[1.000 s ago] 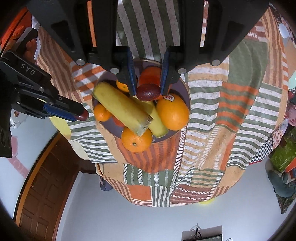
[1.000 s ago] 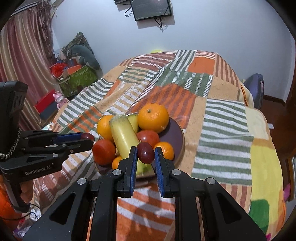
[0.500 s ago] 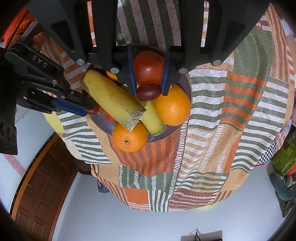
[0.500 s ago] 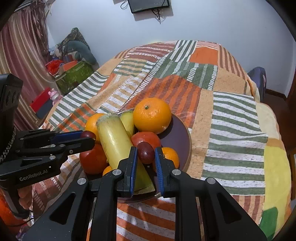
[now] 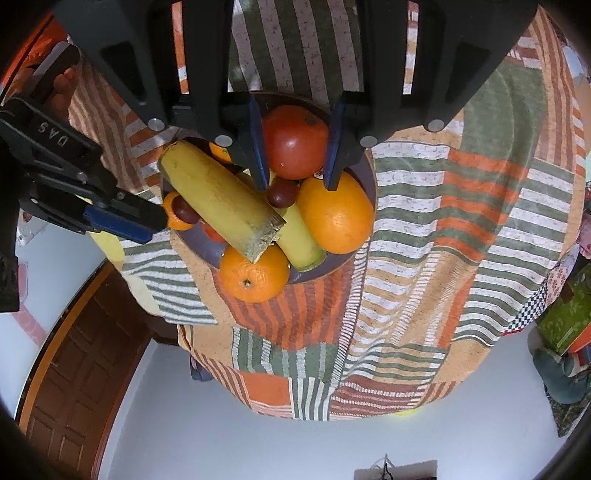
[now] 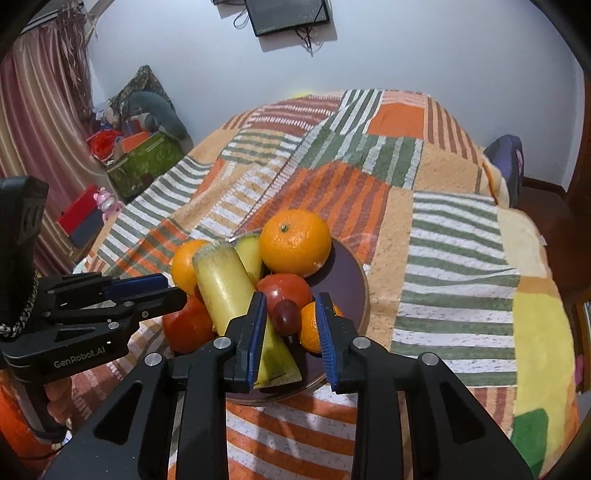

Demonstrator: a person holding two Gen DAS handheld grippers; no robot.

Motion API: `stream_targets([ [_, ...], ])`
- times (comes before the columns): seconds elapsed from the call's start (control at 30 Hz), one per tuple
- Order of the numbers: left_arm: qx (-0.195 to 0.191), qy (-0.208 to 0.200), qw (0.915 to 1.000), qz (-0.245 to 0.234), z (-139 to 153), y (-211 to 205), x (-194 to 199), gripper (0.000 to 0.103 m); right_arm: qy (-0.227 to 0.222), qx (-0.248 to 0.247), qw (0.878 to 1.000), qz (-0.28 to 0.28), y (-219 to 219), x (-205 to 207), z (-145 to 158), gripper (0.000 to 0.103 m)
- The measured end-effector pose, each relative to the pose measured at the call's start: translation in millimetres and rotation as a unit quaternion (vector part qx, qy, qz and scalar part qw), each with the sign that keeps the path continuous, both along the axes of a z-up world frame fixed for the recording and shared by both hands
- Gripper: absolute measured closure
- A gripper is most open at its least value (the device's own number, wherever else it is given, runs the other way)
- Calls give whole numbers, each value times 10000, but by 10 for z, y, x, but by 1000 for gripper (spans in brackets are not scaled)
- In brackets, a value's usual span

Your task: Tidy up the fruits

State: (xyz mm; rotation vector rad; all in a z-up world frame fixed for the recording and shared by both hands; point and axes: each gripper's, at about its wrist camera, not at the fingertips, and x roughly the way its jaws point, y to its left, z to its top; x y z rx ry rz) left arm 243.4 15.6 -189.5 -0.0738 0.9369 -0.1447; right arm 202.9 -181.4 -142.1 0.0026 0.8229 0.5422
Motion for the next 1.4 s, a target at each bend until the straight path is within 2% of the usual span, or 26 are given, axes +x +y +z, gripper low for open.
stream_targets([
  [0.2, -101, -499, 9986, 171, 405, 79, -257, 73, -485, 35, 9988, -68, -64, -185, 375, 78],
  [0.37, -37, -1242, 9919, 260, 912, 67, -595, 73, -1047, 216, 9942, -135, -120, -463, 795, 78],
  [0.5, -31, -1881, 9817, 277, 1347, 20, -942, 73, -1543, 402, 9870, -186, -160, -751, 1151, 78],
  [0.63, 12, -2408, 9701, 292, 1656, -52, -1249, 73, -2069, 545, 9765, -244, -193, -1071, 1460, 78],
  [0.77, 116, -2852, 9579, 319, 1900, -131, -1536, 72, -2417, 731, 9671, -301, -225, -1300, 1644, 76],
  [0.97, 247, -3382, 9397, 444, 2119, -198, -1874, 46, -2773, 820, 9563, -435, -219, -1499, 1772, 55],
  [1.03, 275, -3461, 9366, 472, 2150, -199, -1941, 37, -2823, 826, 9547, -457, -204, -1526, 1776, 47],
  [1.2, 295, -3531, 9338, 493, 2162, -193, -2022, 30, -2943, 817, 9505, -572, -167, -1586, 1793, 31],
  [1.33, 341, -3583, 9316, 510, 2149, -197, -2050, 18, -3005, 768, 9482, -680, -168, -1647, 1779, 17],
  [1.4, 357, -3608, 9305, 528, 2144, -198, -2077, 16, -3023, 731, 9475, -739, -166, -1648, 1770, 15],
])
